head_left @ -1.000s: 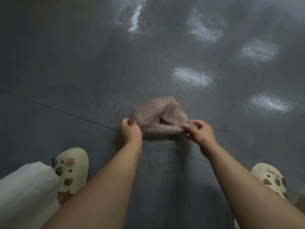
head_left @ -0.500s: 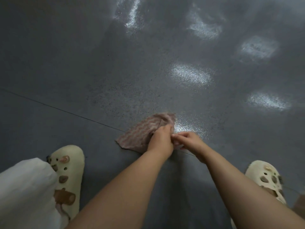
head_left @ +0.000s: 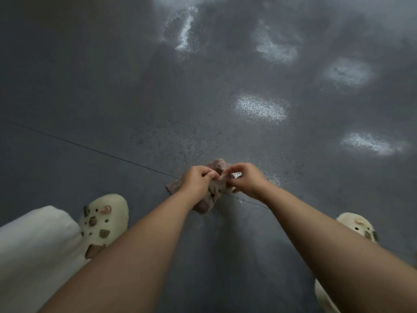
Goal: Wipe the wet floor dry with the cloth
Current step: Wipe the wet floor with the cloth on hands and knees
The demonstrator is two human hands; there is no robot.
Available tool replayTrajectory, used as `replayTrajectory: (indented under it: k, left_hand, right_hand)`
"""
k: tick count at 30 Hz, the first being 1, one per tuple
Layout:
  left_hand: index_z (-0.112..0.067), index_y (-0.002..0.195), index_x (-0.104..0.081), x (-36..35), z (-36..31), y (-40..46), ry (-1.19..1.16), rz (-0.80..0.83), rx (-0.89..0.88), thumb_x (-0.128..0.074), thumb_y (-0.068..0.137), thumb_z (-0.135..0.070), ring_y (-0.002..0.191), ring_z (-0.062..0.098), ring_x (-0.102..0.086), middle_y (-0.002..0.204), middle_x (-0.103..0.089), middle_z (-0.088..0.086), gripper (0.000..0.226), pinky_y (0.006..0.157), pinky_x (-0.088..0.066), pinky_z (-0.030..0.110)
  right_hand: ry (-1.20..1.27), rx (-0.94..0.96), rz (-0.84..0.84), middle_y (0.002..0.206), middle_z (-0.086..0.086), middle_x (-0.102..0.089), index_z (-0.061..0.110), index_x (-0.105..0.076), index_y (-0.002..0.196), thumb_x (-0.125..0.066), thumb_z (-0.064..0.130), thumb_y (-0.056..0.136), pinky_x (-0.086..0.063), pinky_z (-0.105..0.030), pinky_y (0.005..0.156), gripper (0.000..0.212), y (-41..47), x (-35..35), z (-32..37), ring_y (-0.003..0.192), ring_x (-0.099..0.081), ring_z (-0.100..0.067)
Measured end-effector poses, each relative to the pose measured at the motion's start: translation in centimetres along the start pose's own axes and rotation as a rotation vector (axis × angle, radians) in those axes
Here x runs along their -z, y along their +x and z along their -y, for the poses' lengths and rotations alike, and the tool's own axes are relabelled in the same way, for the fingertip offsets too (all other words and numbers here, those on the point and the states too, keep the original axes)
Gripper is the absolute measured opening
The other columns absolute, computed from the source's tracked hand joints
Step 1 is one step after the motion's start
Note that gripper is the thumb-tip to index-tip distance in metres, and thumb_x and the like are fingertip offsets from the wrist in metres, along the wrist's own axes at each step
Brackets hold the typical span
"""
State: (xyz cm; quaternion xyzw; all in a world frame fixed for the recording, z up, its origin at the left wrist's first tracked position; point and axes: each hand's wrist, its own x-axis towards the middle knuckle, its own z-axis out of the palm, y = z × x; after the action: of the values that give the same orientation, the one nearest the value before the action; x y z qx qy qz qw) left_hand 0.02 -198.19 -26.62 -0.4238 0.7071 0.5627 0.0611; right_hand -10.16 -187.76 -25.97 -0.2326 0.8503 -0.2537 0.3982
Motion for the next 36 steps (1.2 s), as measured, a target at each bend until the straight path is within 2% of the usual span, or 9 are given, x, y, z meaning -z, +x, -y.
replayTrajectory:
  k: [5, 10, 14, 20, 25, 29, 31, 34, 36]
  left_hand:
    - [-0.009, 0.087, -0.068, 1.4, -2.5, -2.2, 0.092, -0.089, -0.063, -0.051, 0.096, -0.014, 0.087, 0.026, -0.058, 0.088, -0.065, 0.013, 0.021, 0.072, -0.040, 0.027]
    - [-0.017, 0.081, -0.059, 2.1, -5.2, -5.3, -0.039, -0.089, -0.099, -0.068, 0.086, -0.028, 0.073, 0.021, -0.055, 0.075, -0.059, 0.004, 0.014, 0.065, -0.045, 0.028]
    - [-0.020, 0.082, -0.056, 2.4, -5.8, -7.4, -0.061, -0.004, -0.069, -0.074, 0.079, -0.036, 0.078, 0.024, -0.063, 0.084, -0.065, 0.008, 0.024, 0.071, -0.056, 0.035]
    - [-0.014, 0.085, -0.059, 4.3, -5.5, -9.9, 0.294, 0.248, 0.085, -0.081, 0.074, -0.023, 0.055, 0.013, -0.048, 0.069, -0.055, 0.002, 0.026, 0.044, -0.036, 0.016]
    - [-0.005, 0.106, -0.067, 3.1, -6.7, -11.1, 0.178, 0.369, -0.034, -0.075, 0.079, -0.011, 0.075, 0.014, -0.062, 0.087, -0.068, 0.006, 0.029, 0.070, -0.052, 0.023]
    - [-0.008, 0.101, -0.068, 3.3, -7.2, -11.6, 0.142, 0.341, -0.019, -0.068, 0.086, -0.013, 0.074, 0.017, -0.065, 0.089, -0.068, 0.010, 0.015, 0.074, -0.055, 0.029]
    - [-0.011, 0.095, -0.065, 4.5, -7.3, -12.3, 0.195, 0.499, 0.081, -0.065, 0.088, -0.012, 0.063, 0.012, -0.067, 0.084, -0.068, 0.006, 0.007, 0.063, -0.058, 0.025]
    - [-0.010, 0.100, -0.064, 6.2, -7.3, -13.4, 0.179, 0.806, 0.244, -0.056, 0.092, -0.008, 0.065, 0.007, -0.068, 0.080, -0.071, 0.000, 0.012, 0.059, -0.055, 0.018]
    - [-0.009, 0.100, -0.064, 6.9, -7.4, -13.1, 0.059, 0.823, 0.260, -0.053, 0.093, -0.007, 0.069, 0.008, -0.069, 0.081, -0.072, 0.000, 0.013, 0.061, -0.056, 0.019]
  right_hand:
    - [-0.159, -0.037, -0.124, 0.123, -0.006, -0.063, 0.015, -0.067, 0.116, -0.056, -0.002, 0.083, -0.044, -0.024, 0.087, 0.038, -2.6, 1.9, 0.7, 0.111, -0.059, -0.018]
    - [0.373, 0.025, 0.271, 0.128, 0.003, -0.043, 0.029, -0.040, 0.140, -0.074, 0.021, 0.079, -0.040, -0.034, 0.098, 0.070, -7.4, 3.7, 3.3, 0.119, -0.046, -0.017]
    - [0.383, 0.110, 0.152, 0.096, -0.009, -0.063, 0.004, -0.058, 0.122, -0.069, 0.001, 0.081, -0.052, -0.036, 0.078, 0.043, -9.2, 2.8, 4.0, 0.081, -0.062, -0.021]
    - [0.169, 0.007, -0.083, 0.116, -0.015, -0.064, 0.003, -0.063, 0.114, -0.044, -0.014, 0.086, -0.049, -0.030, 0.093, 0.037, -10.6, 4.2, 1.8, 0.105, -0.059, -0.022]
    - [0.276, 0.009, 0.426, 0.114, -0.005, -0.057, 0.022, -0.044, 0.128, -0.050, -0.018, 0.081, -0.048, -0.020, 0.080, 0.062, -11.7, 4.9, 1.6, 0.104, -0.055, -0.017]
    - [-0.210, 0.013, 0.428, 0.100, 0.002, -0.061, 0.012, -0.065, 0.113, -0.070, 0.016, 0.083, -0.044, -0.019, 0.083, 0.030, -11.4, 5.1, 1.5, 0.093, -0.056, -0.011]
    - [-0.478, -0.037, 0.479, 0.101, 0.002, -0.061, 0.014, -0.068, 0.110, -0.071, 0.024, 0.083, -0.042, -0.025, 0.088, 0.029, -11.5, 5.4, 1.4, 0.100, -0.055, -0.014]
    - [-0.453, -0.211, 0.814, 0.094, 0.005, -0.061, 0.019, -0.066, 0.098, -0.065, 0.018, 0.087, -0.043, -0.025, 0.083, 0.011, -12.2, 6.6, 1.7, 0.093, -0.055, -0.014]
    - [-0.332, -0.294, 0.912, 0.080, 0.007, -0.061, 0.021, -0.062, 0.087, -0.062, 0.014, 0.088, -0.042, -0.023, 0.073, 0.007, -12.2, 7.8, 2.0, 0.079, -0.052, -0.011]
